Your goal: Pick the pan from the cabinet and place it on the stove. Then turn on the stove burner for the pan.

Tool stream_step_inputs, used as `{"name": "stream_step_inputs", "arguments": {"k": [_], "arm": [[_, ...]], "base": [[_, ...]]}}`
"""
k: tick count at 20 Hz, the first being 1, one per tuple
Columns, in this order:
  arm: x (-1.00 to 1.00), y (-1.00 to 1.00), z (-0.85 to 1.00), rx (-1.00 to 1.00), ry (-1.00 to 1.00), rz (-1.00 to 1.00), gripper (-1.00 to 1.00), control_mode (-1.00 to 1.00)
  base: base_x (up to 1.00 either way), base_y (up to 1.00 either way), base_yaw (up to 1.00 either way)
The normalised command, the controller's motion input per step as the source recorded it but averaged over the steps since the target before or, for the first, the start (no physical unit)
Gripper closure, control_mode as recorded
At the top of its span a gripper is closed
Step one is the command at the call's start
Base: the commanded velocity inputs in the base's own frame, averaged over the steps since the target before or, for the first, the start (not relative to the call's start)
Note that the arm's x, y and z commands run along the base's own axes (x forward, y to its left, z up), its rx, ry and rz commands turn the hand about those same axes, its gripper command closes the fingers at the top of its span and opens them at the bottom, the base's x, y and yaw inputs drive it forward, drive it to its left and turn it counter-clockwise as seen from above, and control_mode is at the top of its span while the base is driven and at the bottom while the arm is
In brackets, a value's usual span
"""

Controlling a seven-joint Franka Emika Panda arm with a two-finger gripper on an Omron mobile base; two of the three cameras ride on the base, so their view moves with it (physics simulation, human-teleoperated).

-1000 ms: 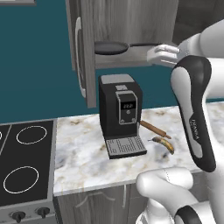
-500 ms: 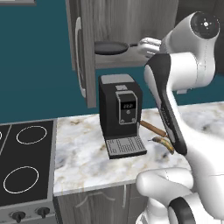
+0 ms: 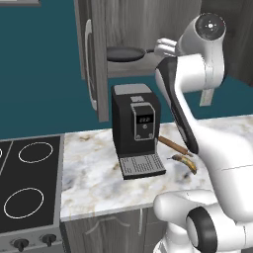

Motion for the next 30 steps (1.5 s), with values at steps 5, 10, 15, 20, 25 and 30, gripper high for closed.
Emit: {"name": "stream_step_inputs", "arguments": {"k": [5,10,15,20,25,30], "arm": [[0.58,-0.11,0.00,0.05,0.00,-0.02,-1.00,-1.00],[0.38,-0.14,-0.01,0.02,0.00,-0.01,-1.00,-1.00],[0.47,-0.16,0.00,0.01,0.00,-0.04,-1.00,-1.00],[0.49,-0.11,0.00,0.00,0.01,-0.04,-1.00,-1.00],[0.46,-0.05,-0.05,0.04,0.03,-0.04,-1.00,-1.00],[0.41,0.00,-0.03,0.07,0.05,-0.05,-1.00,-1.00]], "base": [[0.00,0.00,0.00],[0.00,0.00,0.00],[0.00,0.00,0.00],[0.00,0.00,0.00],[0.00,0.00,0.00],[0.00,0.00,0.00]]}}
